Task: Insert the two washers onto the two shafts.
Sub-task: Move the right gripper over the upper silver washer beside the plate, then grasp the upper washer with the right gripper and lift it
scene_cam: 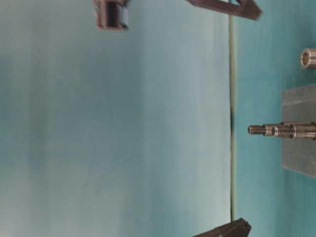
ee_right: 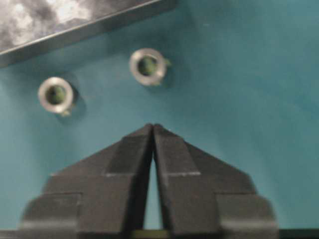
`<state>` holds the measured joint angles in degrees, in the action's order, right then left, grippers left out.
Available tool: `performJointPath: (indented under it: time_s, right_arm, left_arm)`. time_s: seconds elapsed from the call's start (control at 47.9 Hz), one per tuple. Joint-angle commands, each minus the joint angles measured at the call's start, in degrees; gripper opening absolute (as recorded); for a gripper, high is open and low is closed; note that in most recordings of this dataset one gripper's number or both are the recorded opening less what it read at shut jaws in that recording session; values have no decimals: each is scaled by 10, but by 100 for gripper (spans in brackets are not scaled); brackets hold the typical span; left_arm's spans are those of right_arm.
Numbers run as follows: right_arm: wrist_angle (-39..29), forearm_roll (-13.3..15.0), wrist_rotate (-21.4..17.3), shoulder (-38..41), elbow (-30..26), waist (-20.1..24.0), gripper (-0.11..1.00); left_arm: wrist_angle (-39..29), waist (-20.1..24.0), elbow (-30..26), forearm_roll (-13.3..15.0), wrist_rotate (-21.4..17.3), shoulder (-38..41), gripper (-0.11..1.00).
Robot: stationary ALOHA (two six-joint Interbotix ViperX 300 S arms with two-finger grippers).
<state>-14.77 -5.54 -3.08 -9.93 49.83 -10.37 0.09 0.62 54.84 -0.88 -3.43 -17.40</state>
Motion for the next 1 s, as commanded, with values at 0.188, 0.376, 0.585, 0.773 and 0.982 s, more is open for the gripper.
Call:
performJointPath:
  time_s: [0.188,0.376,0.585,0.773,0.982]
  right_arm:
    - [0,1,2,66,-57,11,81]
    - [2,17,4,100,-86,11,82]
    - [-14,31,4,138,-121,10,79]
    - [-27,31,7,158,-142,12,79]
    - [-41,38,6,170,-142,11,79]
  left_arm:
    - [5,1,-15,-2,-4,-3,0]
    - [7,1,-18,-2,-4,3,0]
    - [15,0,-18,-2,-4,11,0]
    - [25,0,-18,-2,-4,18,0]
    - [30,-1,-18,-2,-4,25,0]
